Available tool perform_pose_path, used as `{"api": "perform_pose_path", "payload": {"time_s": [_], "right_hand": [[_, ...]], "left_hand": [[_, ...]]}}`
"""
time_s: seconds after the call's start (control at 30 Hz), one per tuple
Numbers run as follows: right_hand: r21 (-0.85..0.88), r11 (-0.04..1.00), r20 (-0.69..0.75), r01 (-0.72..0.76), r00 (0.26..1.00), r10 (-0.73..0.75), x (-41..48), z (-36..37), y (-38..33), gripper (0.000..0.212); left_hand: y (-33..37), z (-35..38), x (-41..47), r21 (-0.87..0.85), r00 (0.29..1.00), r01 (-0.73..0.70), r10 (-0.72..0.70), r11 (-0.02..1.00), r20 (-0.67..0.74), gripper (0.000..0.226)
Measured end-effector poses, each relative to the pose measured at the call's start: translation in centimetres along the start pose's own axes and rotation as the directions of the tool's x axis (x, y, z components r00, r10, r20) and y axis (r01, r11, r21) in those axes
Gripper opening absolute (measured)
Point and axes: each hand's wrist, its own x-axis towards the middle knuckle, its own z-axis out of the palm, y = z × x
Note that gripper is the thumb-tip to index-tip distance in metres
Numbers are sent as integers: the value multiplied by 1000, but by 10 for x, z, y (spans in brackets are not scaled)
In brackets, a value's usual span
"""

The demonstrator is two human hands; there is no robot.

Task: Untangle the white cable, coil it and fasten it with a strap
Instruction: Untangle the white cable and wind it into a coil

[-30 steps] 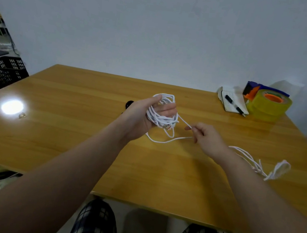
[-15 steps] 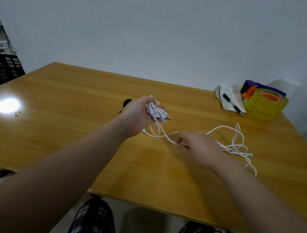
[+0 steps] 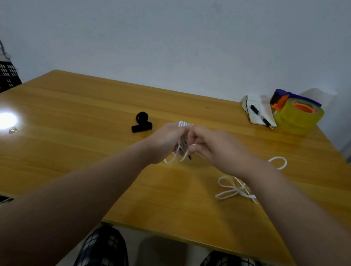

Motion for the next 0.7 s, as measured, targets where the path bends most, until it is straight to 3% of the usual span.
{"api": "perform_pose_path", "payload": {"time_s": [0.13, 0.23, 0.33, 0.43, 0.53, 0.63, 0.7], "right_hand": [[87, 994, -139, -59, 988, 71, 3, -1, 10, 5], [132, 991, -263, -30, 963, 64, 4, 0, 14, 14], [117, 984, -328, -137, 930, 168, 5, -3, 16, 33], [170, 960, -303, -222, 916, 265, 1, -8, 31, 38], [453, 875, -193, -171, 939, 283, -7, -13, 46, 31], [507, 844, -98, -177, 961, 260, -11, -11, 50, 12], [454, 870, -105, -190, 959, 264, -7, -5, 52, 13]], "left_hand": [[6, 8, -4, 41, 994, 10, -14, 999, 111, 29], [11, 12, -4, 123, 985, 37, -57, 992, 160, 59], [18, 13, -6, 278, 981, 61, -108, 959, 158, 84], [23, 10, -11, 219, 985, 36, -71, 975, 156, 65], [23, -1, -13, 183, 996, 27, -42, 983, 80, 34], [19, -8, -10, 164, 998, 41, -33, 986, -51, 40], [18, -5, -10, 85, 995, 36, -27, 996, -101, 42]]}}
